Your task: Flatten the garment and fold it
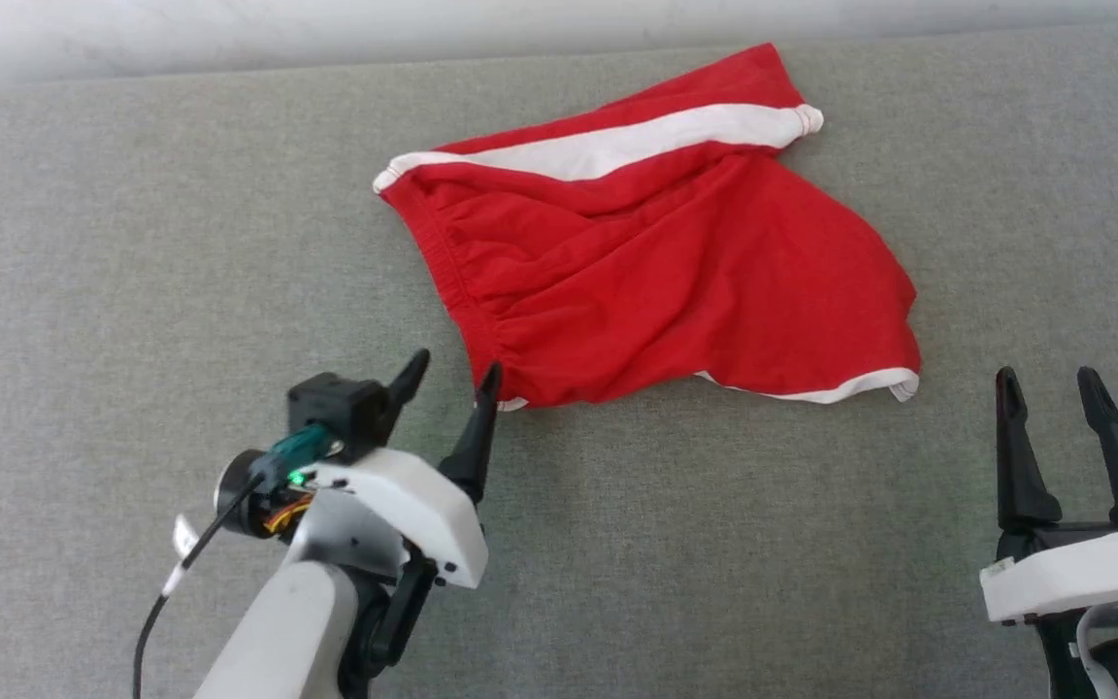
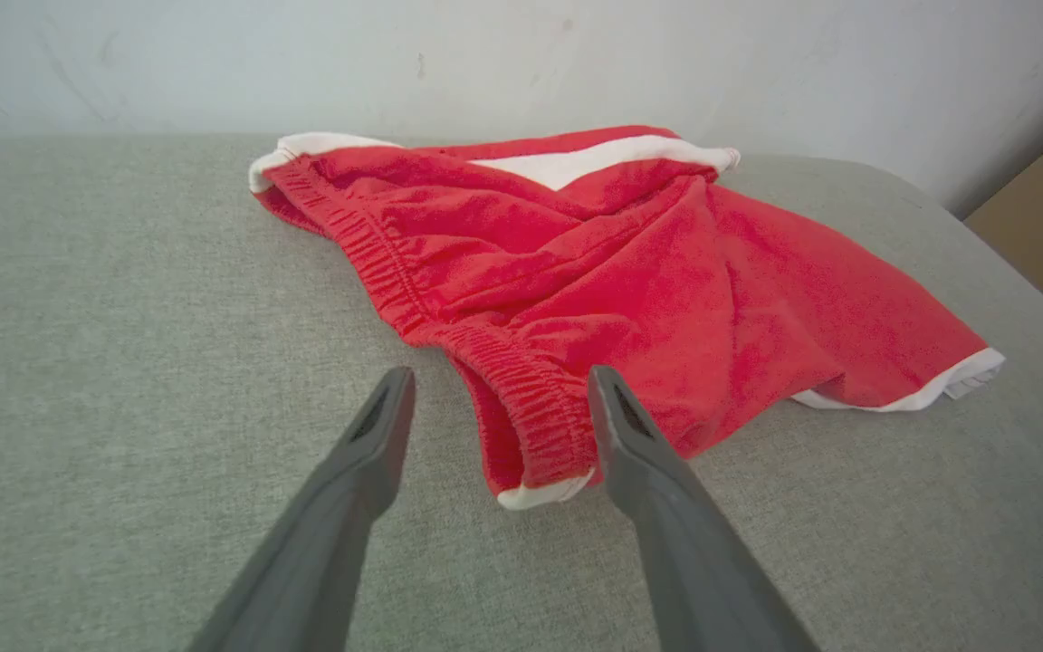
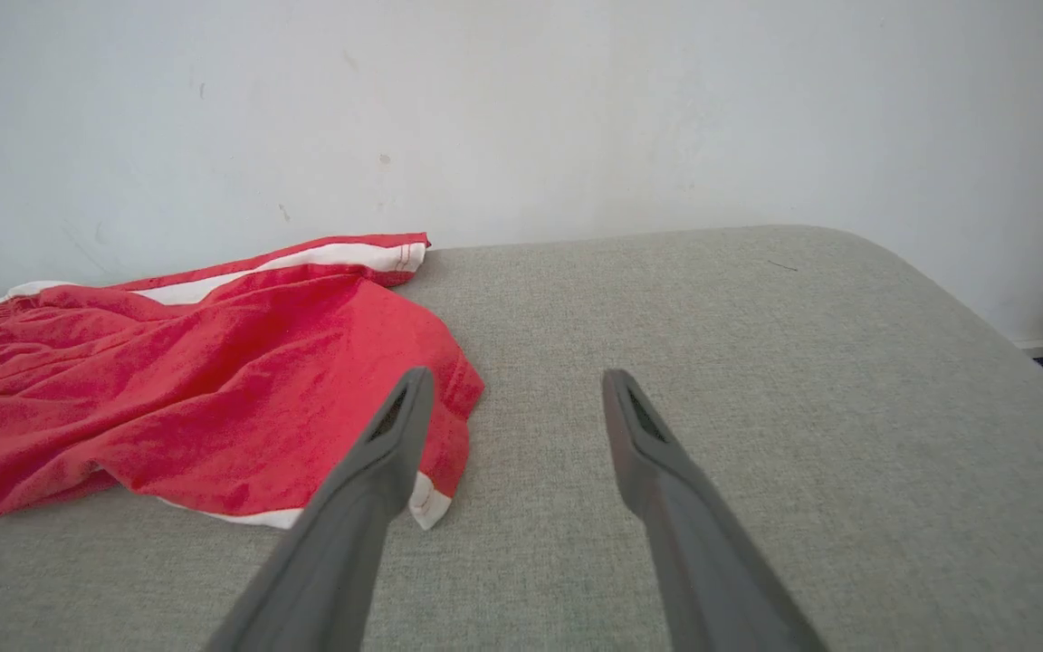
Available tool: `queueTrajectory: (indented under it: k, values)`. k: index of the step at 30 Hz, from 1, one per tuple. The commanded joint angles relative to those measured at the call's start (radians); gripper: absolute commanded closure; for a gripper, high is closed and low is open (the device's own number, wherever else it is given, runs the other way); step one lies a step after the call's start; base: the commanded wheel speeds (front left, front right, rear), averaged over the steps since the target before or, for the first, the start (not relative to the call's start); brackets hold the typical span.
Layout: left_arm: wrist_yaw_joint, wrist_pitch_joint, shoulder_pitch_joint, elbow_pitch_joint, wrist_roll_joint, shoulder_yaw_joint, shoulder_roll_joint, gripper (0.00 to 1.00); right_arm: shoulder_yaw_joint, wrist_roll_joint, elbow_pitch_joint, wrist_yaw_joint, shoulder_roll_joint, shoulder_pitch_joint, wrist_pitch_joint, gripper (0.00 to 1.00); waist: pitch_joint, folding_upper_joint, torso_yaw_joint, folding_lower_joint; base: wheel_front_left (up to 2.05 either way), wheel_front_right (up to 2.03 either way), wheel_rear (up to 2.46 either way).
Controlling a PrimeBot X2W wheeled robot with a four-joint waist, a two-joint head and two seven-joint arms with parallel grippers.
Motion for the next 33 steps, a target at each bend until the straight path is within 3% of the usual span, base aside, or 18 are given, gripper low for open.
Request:
queueTrajectory:
  k: [1,6,11,12,14,23,33]
  values:
    - [-0.005,0.015,-0.016,0.009,-0.006,-0.005,0.003,0.00,0.000,0.001,0.000,-0.001,0.001,-0.009,-0.004,0.00,0.009,0.0000,-0.009,0.0000,0.00,0.00,0.00]
    - [-0.006,0.134,-0.036,0.037,-0.016,-0.029,0.017,0.00,0.004,0.013,0.018,-0.001,0.001,-0.019,-0.018,0.00,0.023,0.0000,-0.030,0.0000,0.00,0.00,0.00]
    - [-0.019,0.167,-0.031,0.027,-0.034,-0.039,0.026,0.00,0.004,0.022,0.040,-0.001,0.001,-0.023,-0.036,0.00,0.029,0.0000,-0.042,0.0000,0.00,0.00,0.00]
    - [-0.025,0.165,-0.030,0.025,-0.036,-0.041,0.028,0.05,0.005,0.023,0.043,-0.001,0.001,-0.023,-0.039,0.00,0.030,0.0000,-0.044,0.0000,0.00,0.00,0.00]
    - [-0.034,0.150,-0.027,0.024,-0.042,-0.042,0.028,1.00,0.005,0.024,0.048,-0.001,0.001,-0.023,-0.043,0.00,0.029,0.0000,-0.046,0.0000,0.00,0.00,0.00]
    - [-0.046,0.082,-0.006,0.016,-0.056,-0.034,0.030,1.00,0.013,-0.011,0.049,-0.001,0.001,-0.029,-0.009,0.00,0.020,0.0000,-0.028,0.0000,0.00,0.00,0.00]
    - [-0.046,0.056,0.009,-0.004,-0.057,-0.053,0.019,1.00,0.089,-0.103,0.062,-0.001,0.001,-0.073,0.231,0.00,0.021,0.0000,0.003,0.0000,0.00,0.00,0.00]
